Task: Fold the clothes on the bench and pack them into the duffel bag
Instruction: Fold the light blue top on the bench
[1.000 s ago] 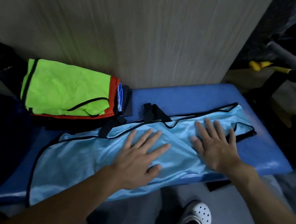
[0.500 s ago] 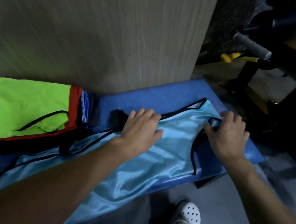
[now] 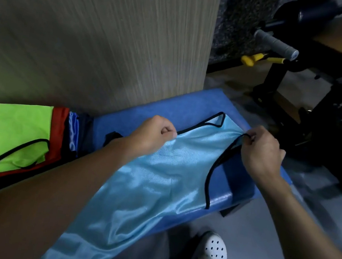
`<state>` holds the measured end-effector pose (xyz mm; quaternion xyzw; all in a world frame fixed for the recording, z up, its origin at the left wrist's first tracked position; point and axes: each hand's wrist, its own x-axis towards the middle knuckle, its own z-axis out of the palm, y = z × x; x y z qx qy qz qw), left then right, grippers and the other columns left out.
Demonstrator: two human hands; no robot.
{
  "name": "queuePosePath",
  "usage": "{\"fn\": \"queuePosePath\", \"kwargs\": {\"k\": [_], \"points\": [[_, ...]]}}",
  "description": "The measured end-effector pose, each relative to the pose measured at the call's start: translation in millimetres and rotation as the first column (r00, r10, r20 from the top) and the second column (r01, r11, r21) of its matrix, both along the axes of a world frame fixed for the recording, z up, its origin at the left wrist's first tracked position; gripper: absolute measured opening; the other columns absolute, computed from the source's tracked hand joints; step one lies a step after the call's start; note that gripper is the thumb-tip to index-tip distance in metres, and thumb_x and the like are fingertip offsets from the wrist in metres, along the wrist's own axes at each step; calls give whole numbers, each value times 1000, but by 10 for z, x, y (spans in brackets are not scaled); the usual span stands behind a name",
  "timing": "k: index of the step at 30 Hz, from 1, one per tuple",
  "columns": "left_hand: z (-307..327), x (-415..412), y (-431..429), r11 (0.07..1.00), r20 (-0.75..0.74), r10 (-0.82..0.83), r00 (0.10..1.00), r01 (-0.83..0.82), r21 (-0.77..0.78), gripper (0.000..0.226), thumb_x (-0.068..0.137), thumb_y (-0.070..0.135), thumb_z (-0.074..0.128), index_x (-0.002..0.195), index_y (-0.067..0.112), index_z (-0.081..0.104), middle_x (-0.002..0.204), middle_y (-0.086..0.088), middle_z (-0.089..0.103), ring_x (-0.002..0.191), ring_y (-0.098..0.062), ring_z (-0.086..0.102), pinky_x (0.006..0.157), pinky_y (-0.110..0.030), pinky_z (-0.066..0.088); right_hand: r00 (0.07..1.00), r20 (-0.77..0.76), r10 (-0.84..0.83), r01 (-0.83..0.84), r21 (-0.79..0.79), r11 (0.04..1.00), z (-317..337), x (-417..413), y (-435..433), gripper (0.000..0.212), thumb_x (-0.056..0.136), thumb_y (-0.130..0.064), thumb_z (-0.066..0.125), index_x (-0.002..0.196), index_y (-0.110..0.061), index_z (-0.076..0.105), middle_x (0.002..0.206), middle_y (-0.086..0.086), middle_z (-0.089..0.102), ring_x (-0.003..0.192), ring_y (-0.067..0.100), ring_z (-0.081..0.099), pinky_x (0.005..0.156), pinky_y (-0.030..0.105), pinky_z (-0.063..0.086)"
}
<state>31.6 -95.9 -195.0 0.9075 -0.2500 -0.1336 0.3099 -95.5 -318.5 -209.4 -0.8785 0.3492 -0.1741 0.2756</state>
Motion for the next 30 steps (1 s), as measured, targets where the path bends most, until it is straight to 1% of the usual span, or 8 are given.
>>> {"fn": "queuePosePath", "kwargs": {"k": [6, 10, 14, 17, 22, 25, 28, 30], "points": [[-85, 202, -192, 994, 13, -54, 998, 53, 99, 8, 92, 15, 67, 99, 15, 70, 78, 11, 61, 71, -6, 55, 78, -26, 48, 998, -14, 57, -56, 83, 995, 66, -71, -59, 31, 88, -7, 45, 107, -21, 65, 110, 9, 65, 110, 36, 54, 92, 44, 35], [-54, 186, -586, 989, 88, -140, 986, 135, 60, 28, 88, 34, 72, 110, 18, 67, 102, 4, 61, 96, -18, 60, 91, -37, 50, 1000, -24, 11, -9, 82, 997, 74, -59, -35, 27, 95, -37, 46, 83, -18, 61, 90, 9, 64, 97, 38, 56, 87, 45, 38], [17, 105, -941, 970, 193, -215, 957, 186, 156, 32, 82, 48, 74, 104, 26, 66, 107, 2, 58, 107, -22, 54, 96, -42, 45, 998, -63, 8, -5, 42, 999, 0, -29, -41, 26, 90, -44, 54, 91, -20, 64, 98, 7, 65, 101, 36, 55, 87, 44, 38], [-3, 99, -1075, 979, 207, -186, 961, 162, 124, 16, 89, 41, 69, 79, 29, 65, 96, 6, 55, 101, -22, 53, 93, -42, 44, 999, -16, 27, -26, 82, 996, 18, -12, -77, 9, 87, -26, 57, 84, -20, 62, 83, 1, 63, 92, 31, 54, 82, 39, 32], [-7, 280, -1242, 993, 35, -50, 998, 53, -106, 32, 94, 31, 63, 64, 22, 56, 62, 11, 51, 66, -15, 49, 78, -42, 52, 999, 22, 23, -26, 130, 991, 39, -10, -130, 7, 87, -18, 53, 88, -20, 60, 73, -6, 54, 81, 23, 43, 82, 35, 27], [-35, 325, -1327, 994, 13, -105, 994, 105, -38, 25, 96, 26, 60, 74, 15, 60, 70, 8, 54, 73, -17, 54, 84, -46, 53, 1000, -2, -4, 5, 169, 986, 89, 3, -156, 15, 85, -18, 54, 98, -23, 60, 84, -4, 55, 90, 25, 49, 85, 34, 28], [-97, 347, -1371, 990, 43, -119, 992, 115, 82, 6, 94, 28, 62, 100, 26, 60, 91, 10, 57, 103, -26, 60, 99, -49, 46, 996, -89, -5, 19, 152, 988, 124, 9, -151, 13, 86, -27, 55, 95, -21, 61, 87, -1, 58, 99, 29, 53, 84, 36, 27], [-102, 385, -1378, 978, -18, -189, 982, 190, 82, 47, 89, 33, 67, 133, 30, 51, 109, 9, 54, 116, -25, 56, 107, -50, 41, 982, -189, 20, -14, 32, 999, 106, 5, -134, 22, 87, -38, 54, 89, -18, 63, 94, 5, 59, 104, 33, 51, 84, 39, 28]]}}
